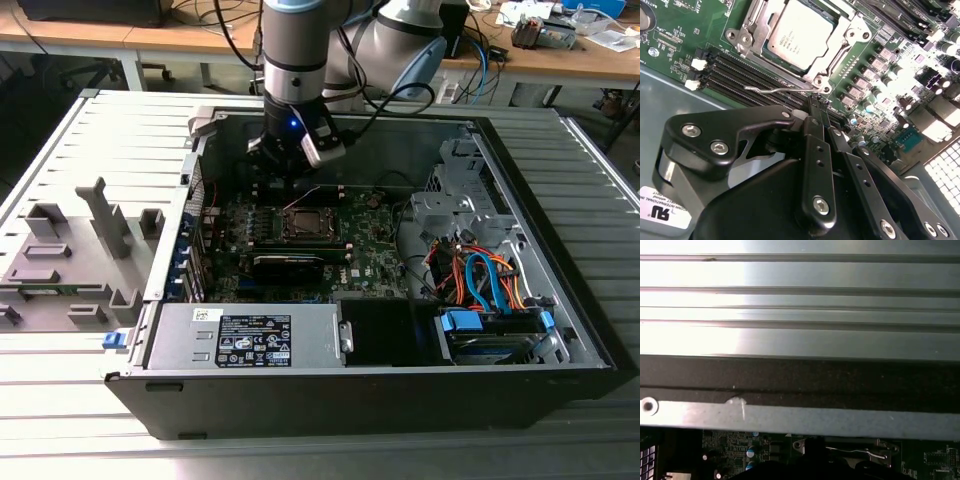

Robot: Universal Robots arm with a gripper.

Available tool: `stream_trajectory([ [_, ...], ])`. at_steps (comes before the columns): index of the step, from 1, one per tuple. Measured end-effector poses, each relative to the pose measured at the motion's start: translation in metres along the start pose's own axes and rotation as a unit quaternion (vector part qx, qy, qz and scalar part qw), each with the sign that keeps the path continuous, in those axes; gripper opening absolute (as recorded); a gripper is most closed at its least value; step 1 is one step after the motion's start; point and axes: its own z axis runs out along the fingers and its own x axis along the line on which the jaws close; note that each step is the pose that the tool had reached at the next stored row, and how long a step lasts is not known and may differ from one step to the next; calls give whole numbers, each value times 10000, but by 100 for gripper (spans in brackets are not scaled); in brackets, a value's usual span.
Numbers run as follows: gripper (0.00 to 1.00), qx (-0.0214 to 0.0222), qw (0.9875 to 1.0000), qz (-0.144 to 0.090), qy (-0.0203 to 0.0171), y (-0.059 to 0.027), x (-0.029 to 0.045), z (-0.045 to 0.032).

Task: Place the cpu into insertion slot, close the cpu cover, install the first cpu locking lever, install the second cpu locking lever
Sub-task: 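Install the first cpu locking lever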

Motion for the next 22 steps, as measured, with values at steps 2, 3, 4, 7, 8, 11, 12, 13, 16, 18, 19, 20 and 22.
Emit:
stream_trajectory([
  [2, 11, 0, 10000, 0, 0, 0, -8, 5],
  [3, 11, 0, 10000, 0, 0, -1, -11, 8],
  [4, 11, 0, 10000, 0, 0, -1, -15, 11],
  [7, 11, 0, 10000, 0, 0, -1, -20, 18],
  [8, 11, 0, 10000, 0, 0, -1, -23, 21],
  [11, 11, 1, 10000, -7, 0, -2, -24, 28],
  [12, 11, 1, 10000, -12, 0, -2, -24, 30],
  [13, 11, 1, 10000, -16, 1, -2, -24, 31],
  [16, 11, 1, 10000, -35, 1, -1, -28, 35],
  [18, 11, 2, 10000, -43, 1, -2, -30, 39],
  [19, 11, 2, 10000, -46, 2, -2, -31, 42],
  [20, 11, 2, 10000, -48, 2, -2, -32, 44],
  [22, 11, 2, 10000, -51, 2, -2, -33, 47],
])
